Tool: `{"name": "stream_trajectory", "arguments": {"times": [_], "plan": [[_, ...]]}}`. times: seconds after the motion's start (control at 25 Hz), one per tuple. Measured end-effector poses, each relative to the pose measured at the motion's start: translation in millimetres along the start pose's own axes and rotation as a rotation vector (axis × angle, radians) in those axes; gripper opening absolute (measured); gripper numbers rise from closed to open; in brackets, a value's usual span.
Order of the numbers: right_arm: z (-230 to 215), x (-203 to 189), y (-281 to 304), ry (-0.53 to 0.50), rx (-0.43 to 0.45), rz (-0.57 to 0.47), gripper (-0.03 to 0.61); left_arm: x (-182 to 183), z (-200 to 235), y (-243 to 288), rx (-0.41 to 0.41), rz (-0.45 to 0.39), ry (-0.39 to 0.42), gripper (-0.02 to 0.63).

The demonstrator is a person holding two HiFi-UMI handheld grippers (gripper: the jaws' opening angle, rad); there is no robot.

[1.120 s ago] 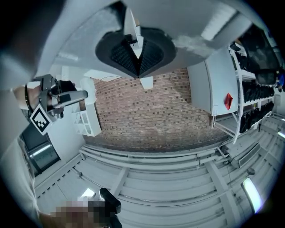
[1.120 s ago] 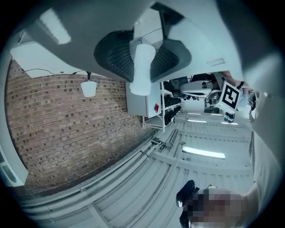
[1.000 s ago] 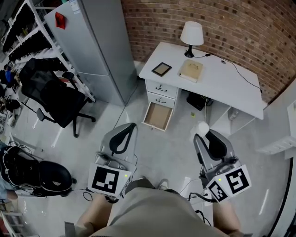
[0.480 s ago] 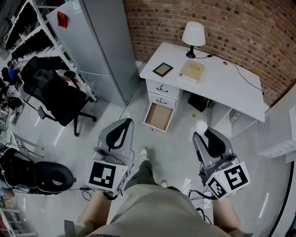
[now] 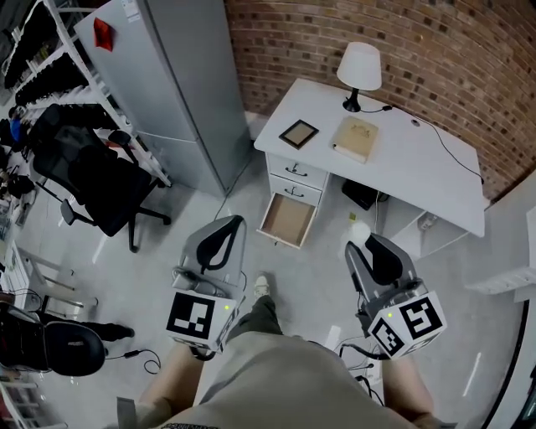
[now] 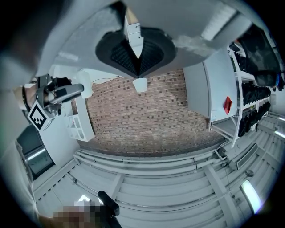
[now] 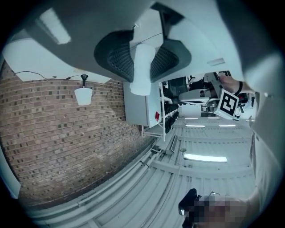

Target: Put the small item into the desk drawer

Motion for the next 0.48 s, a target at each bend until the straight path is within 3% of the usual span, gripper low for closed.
{"name": "stream_trajectory", "arguments": {"times": [0.36, 0.48], "plan": [[-12.0, -9.6, 129.6, 0.038, -0.010, 0.109, 0.122, -42.4, 89.7, 76.6, -0.044, 0.101, -0.093, 0.003], [-14.2, -11.9, 177.7, 0.046, -0.019, 0.140, 0.123, -55.5, 121.8, 107.5, -0.094, 0.116, -0.078, 0.003]]}}
Point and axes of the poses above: the fingertips, and each gripper's own axes: y forward along the fingers, z to its left, x out of its top, the point moved 2 cm from there along -y, backward along the fingers, and after that the axes turned 6 degrees about -x, right-handed, at the moved point
